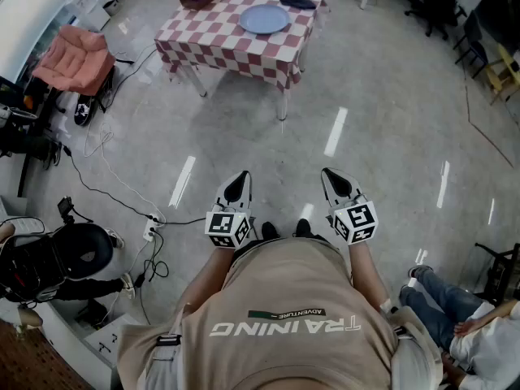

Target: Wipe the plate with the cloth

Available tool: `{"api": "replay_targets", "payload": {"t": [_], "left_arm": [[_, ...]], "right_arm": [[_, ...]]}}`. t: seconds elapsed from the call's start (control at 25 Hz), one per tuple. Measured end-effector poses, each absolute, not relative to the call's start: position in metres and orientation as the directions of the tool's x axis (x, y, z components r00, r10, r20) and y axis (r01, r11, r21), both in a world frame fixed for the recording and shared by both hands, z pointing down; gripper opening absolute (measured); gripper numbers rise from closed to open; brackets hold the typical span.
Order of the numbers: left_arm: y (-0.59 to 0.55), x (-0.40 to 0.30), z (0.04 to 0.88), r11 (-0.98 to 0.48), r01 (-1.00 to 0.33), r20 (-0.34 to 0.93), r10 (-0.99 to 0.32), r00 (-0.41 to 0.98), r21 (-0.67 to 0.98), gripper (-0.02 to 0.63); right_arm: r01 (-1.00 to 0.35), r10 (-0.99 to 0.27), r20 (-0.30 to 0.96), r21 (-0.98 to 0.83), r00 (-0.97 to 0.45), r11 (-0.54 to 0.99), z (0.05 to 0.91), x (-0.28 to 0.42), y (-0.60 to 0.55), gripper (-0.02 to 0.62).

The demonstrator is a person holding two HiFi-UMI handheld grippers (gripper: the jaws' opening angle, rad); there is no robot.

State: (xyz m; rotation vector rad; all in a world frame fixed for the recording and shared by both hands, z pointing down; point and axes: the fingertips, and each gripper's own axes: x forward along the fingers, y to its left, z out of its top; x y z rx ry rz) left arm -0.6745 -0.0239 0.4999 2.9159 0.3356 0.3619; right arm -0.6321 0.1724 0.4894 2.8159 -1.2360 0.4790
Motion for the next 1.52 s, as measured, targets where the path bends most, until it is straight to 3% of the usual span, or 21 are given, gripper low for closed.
{"api": "replay_targets", "payload": {"t": [1.04, 1.52], "left_arm": [[-0.024, -0.654, 0.512, -0.921, 0.323, 0.222, 0.369, 0.903, 0.216, 0.012], [0.005, -0.563, 0.502, -0.938, 0.282, 0.213, 0.323, 0.922, 0.200, 0.012]], "right_arm": [[-0.620, -0.610, 0.290, -0.067, 0.737, -0.781, 0.499, -0.638, 0.187, 0.017], [-0.667, -0.664, 0.264, -0.090, 0.700, -0.740, 0.498, -0.534, 0.207, 0.017]]}}
